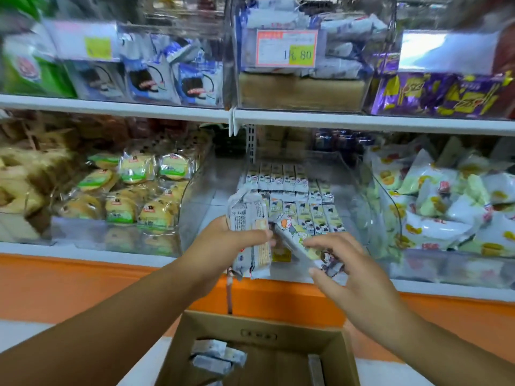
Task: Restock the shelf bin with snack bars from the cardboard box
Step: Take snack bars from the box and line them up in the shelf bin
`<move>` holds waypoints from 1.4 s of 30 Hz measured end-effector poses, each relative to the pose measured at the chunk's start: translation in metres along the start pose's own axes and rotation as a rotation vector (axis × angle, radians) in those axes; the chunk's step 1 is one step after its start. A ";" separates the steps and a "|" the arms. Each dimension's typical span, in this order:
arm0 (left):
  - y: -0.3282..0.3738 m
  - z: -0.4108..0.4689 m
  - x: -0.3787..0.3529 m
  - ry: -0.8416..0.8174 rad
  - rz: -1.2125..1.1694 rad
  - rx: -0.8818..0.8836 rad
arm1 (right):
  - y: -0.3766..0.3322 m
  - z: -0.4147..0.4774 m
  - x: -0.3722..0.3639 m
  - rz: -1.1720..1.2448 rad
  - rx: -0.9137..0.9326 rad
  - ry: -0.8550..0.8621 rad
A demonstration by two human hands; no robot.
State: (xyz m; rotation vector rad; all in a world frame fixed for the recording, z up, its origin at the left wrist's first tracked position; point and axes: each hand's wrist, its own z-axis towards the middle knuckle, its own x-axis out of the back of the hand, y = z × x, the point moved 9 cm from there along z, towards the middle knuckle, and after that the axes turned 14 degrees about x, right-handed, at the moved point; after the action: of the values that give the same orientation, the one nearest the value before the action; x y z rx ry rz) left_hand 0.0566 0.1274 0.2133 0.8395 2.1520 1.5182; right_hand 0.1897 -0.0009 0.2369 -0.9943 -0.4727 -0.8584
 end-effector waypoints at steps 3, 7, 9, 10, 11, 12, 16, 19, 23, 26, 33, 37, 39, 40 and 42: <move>0.019 0.009 0.012 0.120 -0.017 -0.077 | 0.013 0.022 0.016 -0.027 -0.027 0.140; 0.031 0.020 0.035 0.232 -0.066 -0.129 | 0.050 0.052 0.038 -0.207 -0.146 0.256; 0.032 0.025 0.043 0.253 -0.037 -0.136 | 0.071 0.067 0.039 -0.278 -0.217 0.208; 0.034 0.027 0.045 0.255 -0.011 -0.139 | 0.081 0.074 0.039 -0.302 -0.247 0.185; 0.034 0.029 0.047 0.263 0.011 -0.143 | 0.089 0.082 0.038 -0.320 -0.272 0.169; 0.034 0.030 0.050 0.278 0.027 -0.148 | 0.096 0.090 0.036 -0.333 -0.290 0.155; 0.036 0.029 0.060 0.335 0.032 -0.176 | 0.115 0.111 0.031 -0.348 -0.345 0.168; 0.037 0.029 0.063 0.348 0.043 -0.176 | 0.124 0.117 0.032 -0.333 -0.351 0.247; 0.039 0.029 0.064 0.361 0.022 -0.181 | 0.142 0.122 0.015 -0.318 -0.390 0.121; 0.040 0.028 0.063 0.360 0.012 -0.189 | 0.149 0.125 0.005 -0.344 -0.391 0.002; 0.034 0.034 0.057 0.313 0.025 -0.150 | 0.161 0.128 0.003 -0.284 -0.405 -0.012; 0.032 0.034 0.048 0.264 0.033 -0.137 | 0.169 0.130 0.003 -0.269 -0.402 0.036; 0.030 0.035 0.044 0.254 0.024 -0.127 | 0.170 0.130 0.001 -0.267 -0.385 0.001; 0.029 0.035 0.041 0.245 0.022 -0.120 | 0.169 0.129 0.000 -0.277 -0.385 -0.029; 0.027 0.036 0.035 0.223 0.022 -0.106 | 0.160 0.126 0.002 -0.309 -0.381 -0.043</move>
State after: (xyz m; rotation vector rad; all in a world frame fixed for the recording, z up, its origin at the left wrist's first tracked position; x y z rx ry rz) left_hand 0.0590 0.1824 0.2273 0.6885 2.1972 1.7949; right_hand 0.3230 0.1513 0.2145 -1.3111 -0.5185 -1.2371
